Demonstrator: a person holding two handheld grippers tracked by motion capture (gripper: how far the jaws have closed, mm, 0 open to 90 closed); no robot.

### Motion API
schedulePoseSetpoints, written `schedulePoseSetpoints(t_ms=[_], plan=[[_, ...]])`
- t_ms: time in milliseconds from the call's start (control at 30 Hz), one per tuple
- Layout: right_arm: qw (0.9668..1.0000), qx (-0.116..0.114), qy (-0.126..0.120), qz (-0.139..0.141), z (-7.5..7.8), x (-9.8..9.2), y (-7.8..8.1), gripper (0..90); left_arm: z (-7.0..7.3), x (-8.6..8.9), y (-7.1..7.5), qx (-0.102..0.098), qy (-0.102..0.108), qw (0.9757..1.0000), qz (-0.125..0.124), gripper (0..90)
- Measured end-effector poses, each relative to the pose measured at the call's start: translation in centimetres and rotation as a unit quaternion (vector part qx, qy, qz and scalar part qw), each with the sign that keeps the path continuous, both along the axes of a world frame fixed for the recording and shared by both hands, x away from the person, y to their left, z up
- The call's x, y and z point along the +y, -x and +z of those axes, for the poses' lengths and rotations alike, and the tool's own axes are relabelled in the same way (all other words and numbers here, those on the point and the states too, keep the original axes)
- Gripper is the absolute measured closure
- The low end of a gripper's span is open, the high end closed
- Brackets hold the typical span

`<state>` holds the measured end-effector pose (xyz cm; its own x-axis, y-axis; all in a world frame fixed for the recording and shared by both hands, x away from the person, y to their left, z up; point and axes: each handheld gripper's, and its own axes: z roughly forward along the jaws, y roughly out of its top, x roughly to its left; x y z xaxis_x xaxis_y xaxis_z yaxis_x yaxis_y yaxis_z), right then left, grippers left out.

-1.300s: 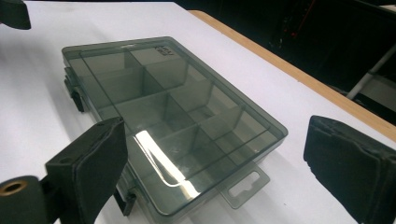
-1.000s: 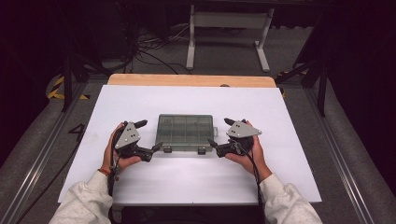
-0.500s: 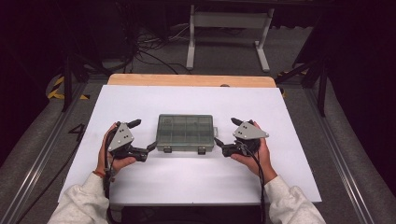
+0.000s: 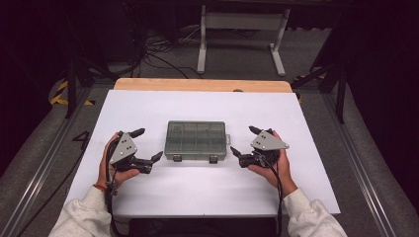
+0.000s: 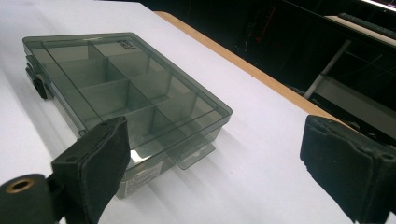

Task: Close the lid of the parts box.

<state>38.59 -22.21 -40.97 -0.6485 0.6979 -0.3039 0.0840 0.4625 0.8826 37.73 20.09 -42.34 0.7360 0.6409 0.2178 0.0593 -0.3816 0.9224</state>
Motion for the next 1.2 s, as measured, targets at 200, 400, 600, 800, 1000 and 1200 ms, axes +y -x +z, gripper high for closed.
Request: schedulePoseSetpoints(t_ms=[200, 400, 600, 800, 1000, 1200], plan=[[1.0, -0.005, 0.002, -0.003, 0.0, -0.6, 0.4, 9.5, -0.1, 0.4, 0.4, 0.0, -0.003, 1.0, 0.004, 6.1], [0.9999, -0.007, 0.006, -0.008, -0.1, -1.1, 0.8, 9.6, -0.3, 0.9, 0.9, -0.002, -0.011, 0.9999, 0.006, 6.1], [0.9998, -0.007, 0.008, -0.018, -0.3, -1.7, 1.2, 9.7, -0.7, 1.3, 1.2, 0.003, -0.012, 0.9999, 0.01, 6.1], [0.9996, -0.008, 0.009, -0.026, -0.2, -2.3, 1.6, 9.6, -1.0, 1.7, 1.6, 0.006, -0.019, 0.9997, 0.016, 6.1], [0.9993, -0.01, 0.012, -0.033, -0.5, -3.1, 2.1, 9.8, -1.3, 2.0, 1.9, 0.011, -0.021, 0.9996, 0.018, 6.1], [0.9992, -0.006, 0.015, -0.036, -0.9, -3.7, 2.5, 9.8, -1.5, 2.3, 2.3, 0.012, -0.023, 0.9994, 0.021, 6.3]])
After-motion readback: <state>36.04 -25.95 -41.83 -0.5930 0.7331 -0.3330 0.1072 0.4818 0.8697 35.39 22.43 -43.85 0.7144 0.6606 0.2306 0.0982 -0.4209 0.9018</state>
